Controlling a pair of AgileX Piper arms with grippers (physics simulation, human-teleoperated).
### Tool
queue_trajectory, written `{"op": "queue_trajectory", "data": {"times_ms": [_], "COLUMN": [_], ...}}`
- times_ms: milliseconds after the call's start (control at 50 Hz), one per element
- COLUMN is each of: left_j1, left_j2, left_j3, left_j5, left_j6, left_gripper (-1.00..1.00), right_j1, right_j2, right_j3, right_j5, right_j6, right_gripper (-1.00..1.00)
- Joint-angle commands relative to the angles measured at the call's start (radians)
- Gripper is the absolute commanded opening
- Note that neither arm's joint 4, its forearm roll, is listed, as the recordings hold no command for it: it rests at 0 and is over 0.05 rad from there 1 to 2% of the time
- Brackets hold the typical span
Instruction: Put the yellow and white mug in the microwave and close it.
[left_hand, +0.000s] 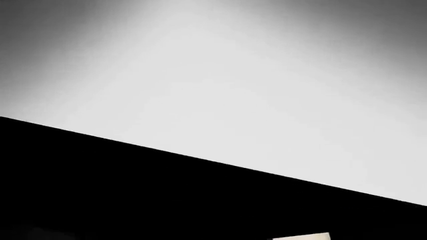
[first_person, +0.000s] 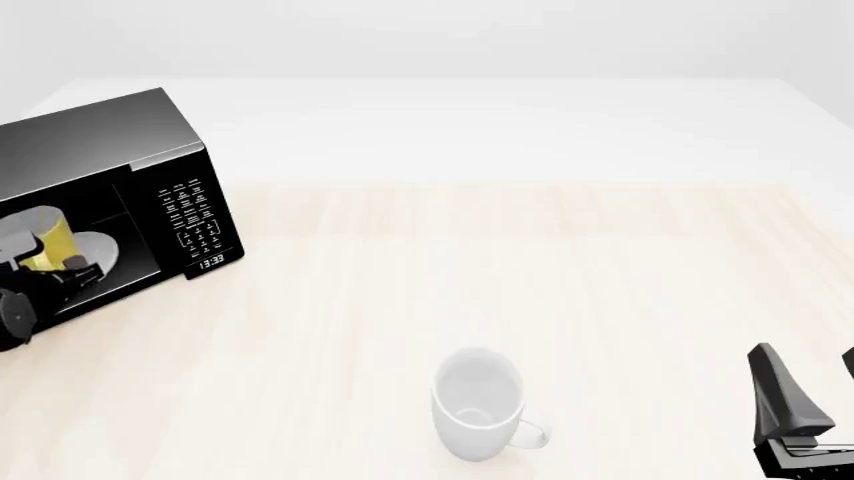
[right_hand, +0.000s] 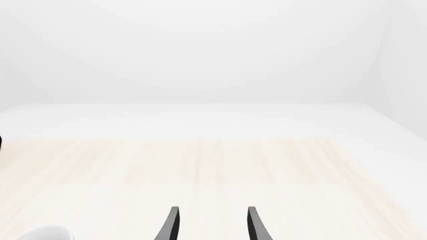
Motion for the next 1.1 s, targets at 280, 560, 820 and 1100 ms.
{"op": "queue_trajectory", "data": {"times_ms": [280, 560, 820, 1100], "left_j1": [-0.014, -0.012, -0.025, -0.037], "left_j2": [-0.030, -0.148, -0.256, -0.343], "left_j3": [0.026, 0.133, 0.202, 0.247], "left_j5": [-0.005, -0.026, -0.011, 0.021], "left_j6": [0.010, 0.029, 0.027, 0.017], "left_gripper": [1.00, 1.00, 1.00, 1.00], "right_j1": [0.000, 0.000, 0.000, 0.000], "right_j2": [0.000, 0.000, 0.000, 0.000], "right_j3": [0.000, 0.000, 0.000, 0.000], "right_j5": [0.000, 0.000, 0.000, 0.000], "right_j6": [0.000, 0.000, 0.000, 0.000], "right_gripper": [1.00, 1.00, 1.00, 1.00]}}
